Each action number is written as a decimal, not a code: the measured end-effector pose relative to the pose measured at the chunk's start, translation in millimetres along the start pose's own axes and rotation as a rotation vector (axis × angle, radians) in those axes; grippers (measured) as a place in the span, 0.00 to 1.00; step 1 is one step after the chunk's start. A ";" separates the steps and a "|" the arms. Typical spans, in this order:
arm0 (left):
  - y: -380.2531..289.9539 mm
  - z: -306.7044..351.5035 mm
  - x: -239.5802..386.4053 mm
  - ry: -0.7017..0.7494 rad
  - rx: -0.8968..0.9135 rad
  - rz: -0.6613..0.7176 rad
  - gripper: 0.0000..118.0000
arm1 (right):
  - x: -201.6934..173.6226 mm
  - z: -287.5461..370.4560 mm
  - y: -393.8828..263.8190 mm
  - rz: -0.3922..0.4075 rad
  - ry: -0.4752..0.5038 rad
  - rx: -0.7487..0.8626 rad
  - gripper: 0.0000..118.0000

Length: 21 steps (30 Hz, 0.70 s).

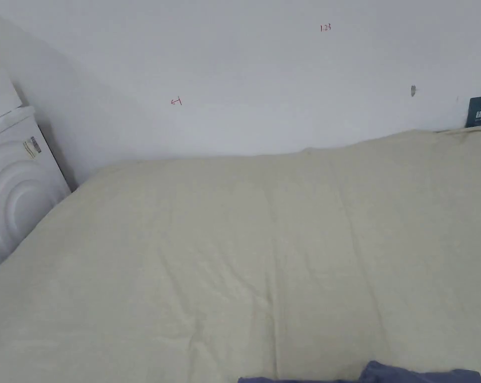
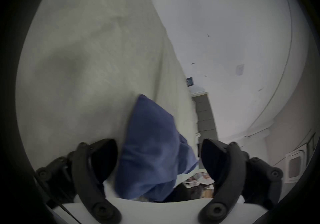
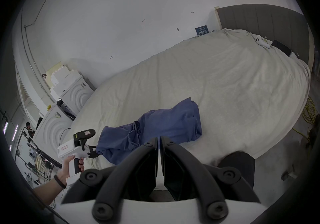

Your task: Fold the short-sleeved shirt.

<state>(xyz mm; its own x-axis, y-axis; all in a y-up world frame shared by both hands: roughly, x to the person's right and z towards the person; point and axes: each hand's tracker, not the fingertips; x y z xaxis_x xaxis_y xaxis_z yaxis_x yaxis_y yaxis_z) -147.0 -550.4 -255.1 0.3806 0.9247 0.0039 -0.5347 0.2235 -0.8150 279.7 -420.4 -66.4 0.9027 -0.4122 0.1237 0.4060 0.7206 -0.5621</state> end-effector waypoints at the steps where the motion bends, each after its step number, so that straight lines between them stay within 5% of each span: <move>1: -5.4 -6.9 6.1 -0.028 0.002 0.013 0.77 | 0.6 1.6 0.5 -0.005 -0.001 -0.001 0.03; 2: -9.6 -16.5 7.9 -0.043 -0.057 0.064 0.68 | 0.7 3.1 0.8 -0.007 -0.005 -0.001 0.03; 4: -6.9 -19.2 2.3 -0.015 -0.077 0.074 0.21 | 1.2 4.4 1.8 -0.006 -0.013 0.002 0.03; 13: 0.8 37.9 6.7 0.033 0.051 0.061 0.15 | 7.0 3.7 4.2 -0.040 -0.014 0.013 0.03; 21: 82.1 101.0 46.6 0.395 0.111 -0.513 0.15 | 8.0 -16.7 -3.9 -0.045 0.017 -0.011 0.03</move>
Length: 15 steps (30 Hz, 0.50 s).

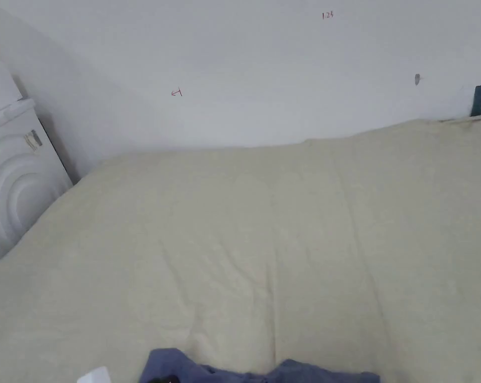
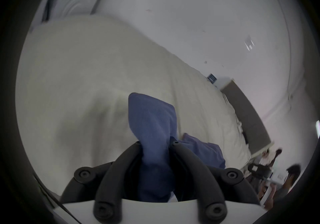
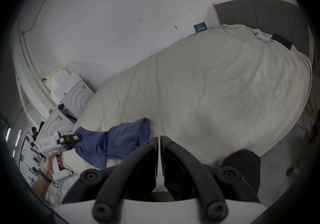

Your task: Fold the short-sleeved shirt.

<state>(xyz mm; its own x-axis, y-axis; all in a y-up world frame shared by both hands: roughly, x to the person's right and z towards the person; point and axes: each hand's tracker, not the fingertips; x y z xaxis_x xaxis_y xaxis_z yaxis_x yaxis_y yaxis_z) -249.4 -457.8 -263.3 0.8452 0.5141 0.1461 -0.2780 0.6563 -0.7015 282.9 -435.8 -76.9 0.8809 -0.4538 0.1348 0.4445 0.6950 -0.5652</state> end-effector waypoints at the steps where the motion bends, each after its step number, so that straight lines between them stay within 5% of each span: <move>1: 2.4 -4.4 21.5 -0.028 -0.022 -0.025 0.15 | 0.0 -1.7 -1.2 -0.006 0.002 -0.005 0.03; 12: -98.5 -134.3 203.1 0.036 -0.179 -0.498 0.15 | 20.9 22.5 -5.9 -0.035 -0.064 0.015 0.03; 15: -116.4 -159.3 211.2 0.132 -0.262 -0.592 0.27 | 26.0 30.2 -7.1 -0.027 -0.099 0.019 0.03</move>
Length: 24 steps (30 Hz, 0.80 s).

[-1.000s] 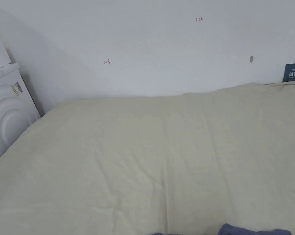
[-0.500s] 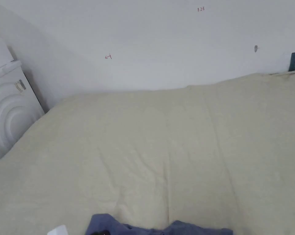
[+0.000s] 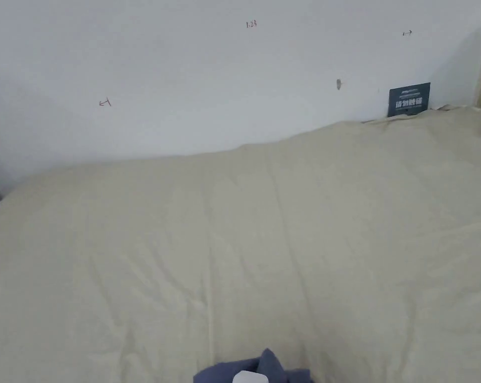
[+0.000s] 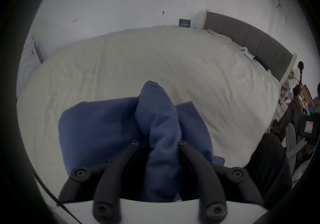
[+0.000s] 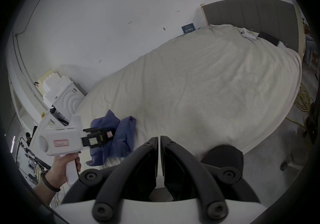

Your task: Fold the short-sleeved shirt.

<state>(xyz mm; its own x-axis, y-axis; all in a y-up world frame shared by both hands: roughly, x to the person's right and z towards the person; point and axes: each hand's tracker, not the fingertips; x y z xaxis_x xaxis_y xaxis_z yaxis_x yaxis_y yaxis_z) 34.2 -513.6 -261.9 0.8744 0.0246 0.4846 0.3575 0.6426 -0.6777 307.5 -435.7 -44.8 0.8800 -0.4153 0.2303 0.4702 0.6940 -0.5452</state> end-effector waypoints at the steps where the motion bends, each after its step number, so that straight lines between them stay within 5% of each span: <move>1: -0.7 -1.0 -2.5 -0.012 0.022 0.039 0.36 | 2.6 1.9 -0.2 -0.001 -0.003 0.004 0.03; 4: 8.6 25.4 -18.4 -0.178 0.079 0.173 0.68 | 8.9 2.2 0.2 -0.036 0.000 0.014 0.03; 8: 19.9 84.8 -55.3 -0.331 0.308 0.364 0.76 | 8.0 -0.2 2.5 -0.058 0.024 0.018 0.03; 9: 19.6 89.9 -65.4 -0.354 0.342 0.434 0.75 | 7.4 -0.5 3.0 -0.060 0.029 0.019 0.03; 12: 12.6 83.1 -82.7 -0.409 0.370 0.643 0.49 | 5.3 -1.3 3.8 -0.061 0.045 0.020 0.03; 14: 6.4 52.5 -77.0 -0.468 0.283 0.692 0.12 | 3.3 -1.0 3.5 -0.060 0.044 0.019 0.03; 18: -5.4 -18.4 -52.2 -0.483 0.023 0.696 0.09 | 3.9 4.6 1.3 -0.050 0.036 0.013 0.03; 21: -18.0 -53.3 -28.4 -0.624 -0.109 0.755 0.05 | 6.0 9.1 0.2 -0.052 0.025 0.012 0.03; 24: -18.9 -58.5 -16.9 -0.498 -0.034 0.569 0.04 | 9.1 7.9 -1.3 -0.059 0.009 0.004 0.03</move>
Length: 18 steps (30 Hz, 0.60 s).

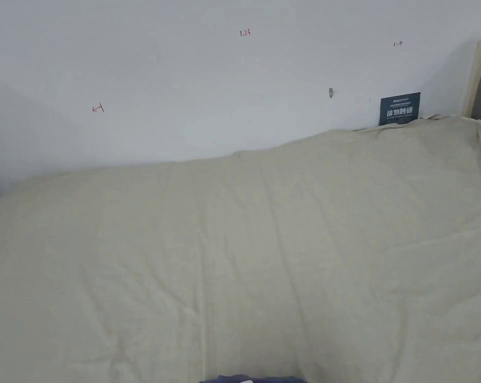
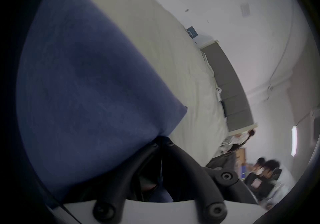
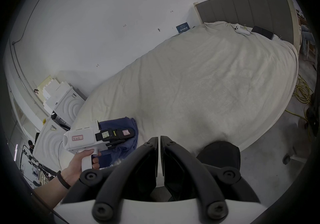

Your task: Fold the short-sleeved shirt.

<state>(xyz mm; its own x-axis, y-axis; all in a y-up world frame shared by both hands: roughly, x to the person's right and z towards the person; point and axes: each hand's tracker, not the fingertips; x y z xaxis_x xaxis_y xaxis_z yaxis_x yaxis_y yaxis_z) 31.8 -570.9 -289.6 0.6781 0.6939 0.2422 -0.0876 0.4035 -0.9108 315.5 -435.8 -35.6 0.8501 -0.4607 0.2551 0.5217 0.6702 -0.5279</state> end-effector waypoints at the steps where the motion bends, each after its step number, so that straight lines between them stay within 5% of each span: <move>1: -0.4 0.5 3.4 -0.004 0.008 -0.021 0.04 | 0.0 -0.4 -0.7 0.001 -0.003 -0.001 0.03; 7: 3.4 7.1 14.9 0.024 -0.026 0.014 0.04 | -11.9 -8.6 -3.5 0.005 0.032 -0.016 0.03; 12: 16.6 92.2 30.6 -0.117 0.119 -0.068 0.04 | -44.5 -48.5 -1.3 0.023 0.210 -0.070 0.03; 15: 23.4 158.9 5.1 -0.007 0.223 -0.060 0.04 | -75.7 -92.8 2.1 0.096 0.290 -0.119 0.03; 18: 23.8 199.4 -24.5 0.115 0.244 -0.035 0.04 | -98.3 -140.4 3.8 0.055 0.410 -0.186 0.03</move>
<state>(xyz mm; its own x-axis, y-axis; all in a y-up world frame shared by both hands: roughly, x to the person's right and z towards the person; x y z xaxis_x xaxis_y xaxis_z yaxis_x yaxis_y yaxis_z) -132.5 -459.4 -250.6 0.7609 0.6103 0.2204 -0.2262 0.5678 -0.7914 223.7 -469.6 -176.5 0.7577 -0.6449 -0.0997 0.4230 0.6017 -0.6775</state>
